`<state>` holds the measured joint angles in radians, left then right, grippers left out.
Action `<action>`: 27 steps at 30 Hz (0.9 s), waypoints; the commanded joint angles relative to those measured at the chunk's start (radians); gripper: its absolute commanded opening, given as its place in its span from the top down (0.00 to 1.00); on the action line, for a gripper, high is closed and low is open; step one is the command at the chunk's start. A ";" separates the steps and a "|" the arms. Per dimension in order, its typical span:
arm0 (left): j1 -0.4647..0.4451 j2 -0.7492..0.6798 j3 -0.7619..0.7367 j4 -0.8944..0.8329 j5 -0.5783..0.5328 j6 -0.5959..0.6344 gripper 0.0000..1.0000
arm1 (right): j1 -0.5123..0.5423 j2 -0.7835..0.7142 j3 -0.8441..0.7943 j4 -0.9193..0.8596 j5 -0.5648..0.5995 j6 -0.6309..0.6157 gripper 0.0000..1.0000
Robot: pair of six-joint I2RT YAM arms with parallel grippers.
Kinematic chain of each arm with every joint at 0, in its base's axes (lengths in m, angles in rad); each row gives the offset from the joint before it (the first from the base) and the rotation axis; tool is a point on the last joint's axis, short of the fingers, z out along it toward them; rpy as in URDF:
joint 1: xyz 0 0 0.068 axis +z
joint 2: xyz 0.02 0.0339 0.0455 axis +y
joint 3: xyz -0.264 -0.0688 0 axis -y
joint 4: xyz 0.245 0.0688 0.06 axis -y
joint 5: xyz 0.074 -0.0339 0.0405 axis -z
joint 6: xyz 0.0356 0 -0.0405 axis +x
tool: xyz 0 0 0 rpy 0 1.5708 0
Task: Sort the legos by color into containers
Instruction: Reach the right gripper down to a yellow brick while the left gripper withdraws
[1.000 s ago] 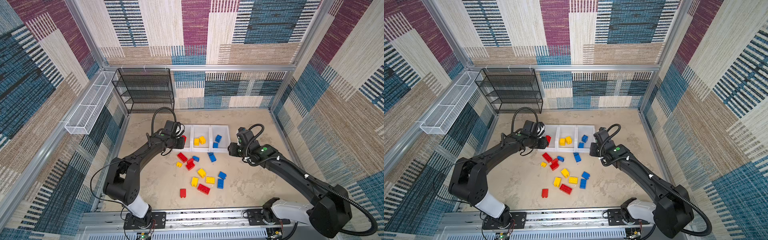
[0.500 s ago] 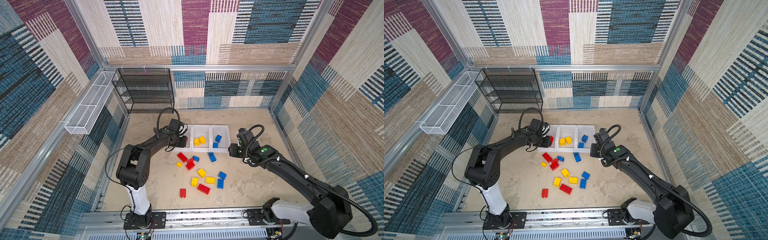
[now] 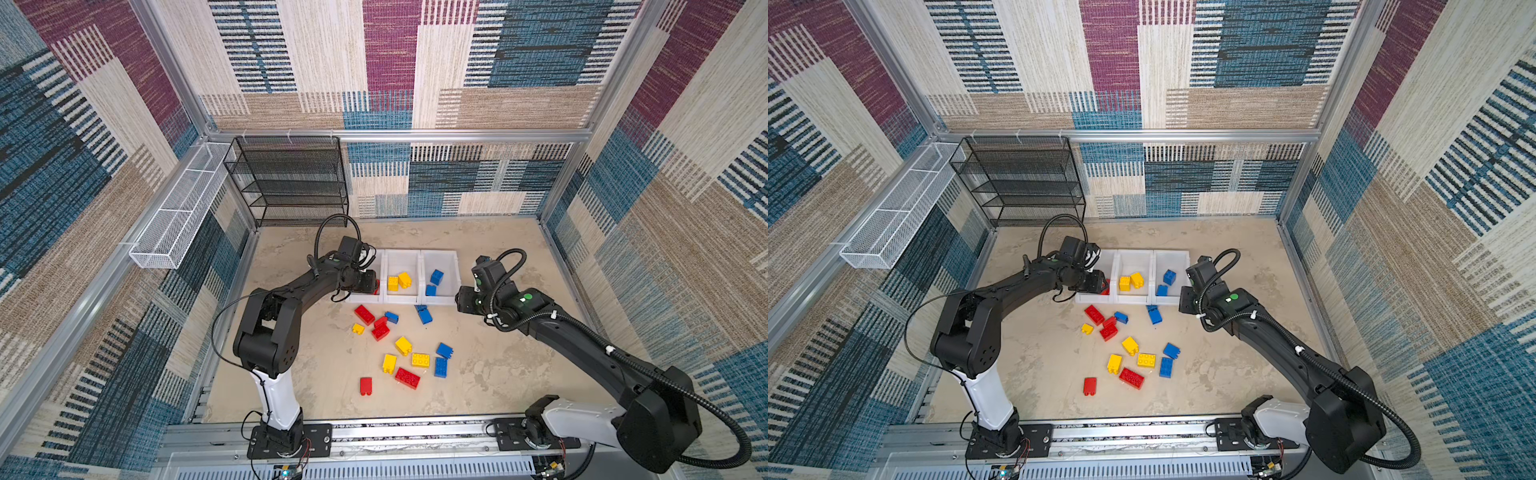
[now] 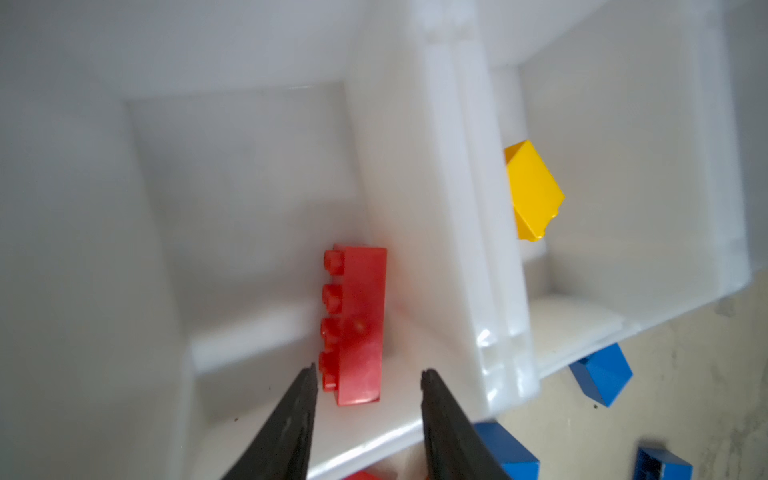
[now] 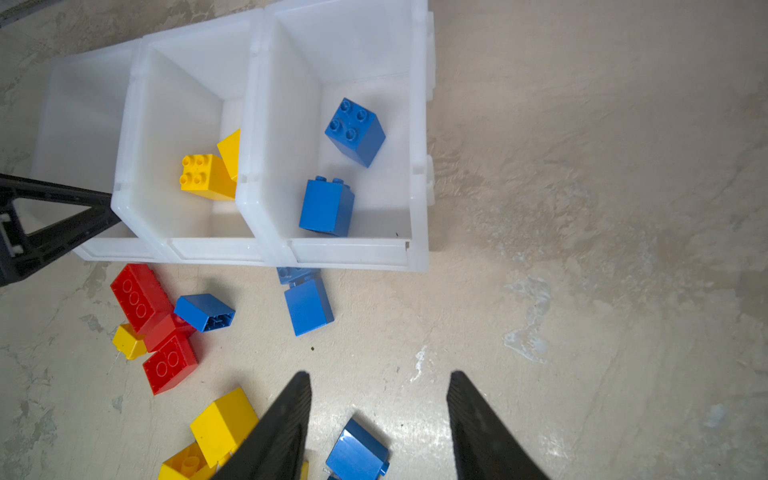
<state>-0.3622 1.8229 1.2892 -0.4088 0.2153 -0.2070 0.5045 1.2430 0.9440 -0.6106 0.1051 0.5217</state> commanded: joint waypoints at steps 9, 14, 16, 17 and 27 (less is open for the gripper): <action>-0.002 -0.313 -0.204 -0.006 -0.007 -0.054 0.52 | 0.005 0.041 0.002 0.066 -0.039 -0.035 0.45; -0.009 -0.502 -0.378 0.005 -0.014 -0.116 0.52 | 0.073 0.137 0.048 0.095 -0.040 -0.036 0.45; -0.018 -0.576 -0.441 0.005 -0.019 -0.140 0.52 | 0.115 0.180 0.076 0.106 -0.035 -0.028 0.46; -0.020 -0.605 -0.464 0.004 -0.020 -0.149 0.52 | 0.132 0.196 0.084 0.112 -0.032 -0.024 0.46; -0.030 -0.839 -0.629 -0.033 -0.071 -0.231 0.52 | 0.298 0.285 0.141 0.104 -0.024 0.013 0.45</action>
<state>-0.3916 1.0187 0.6838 -0.4294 0.1783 -0.3943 0.7799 1.5238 1.0763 -0.5148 0.0715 0.5091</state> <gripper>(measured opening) 0.478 0.548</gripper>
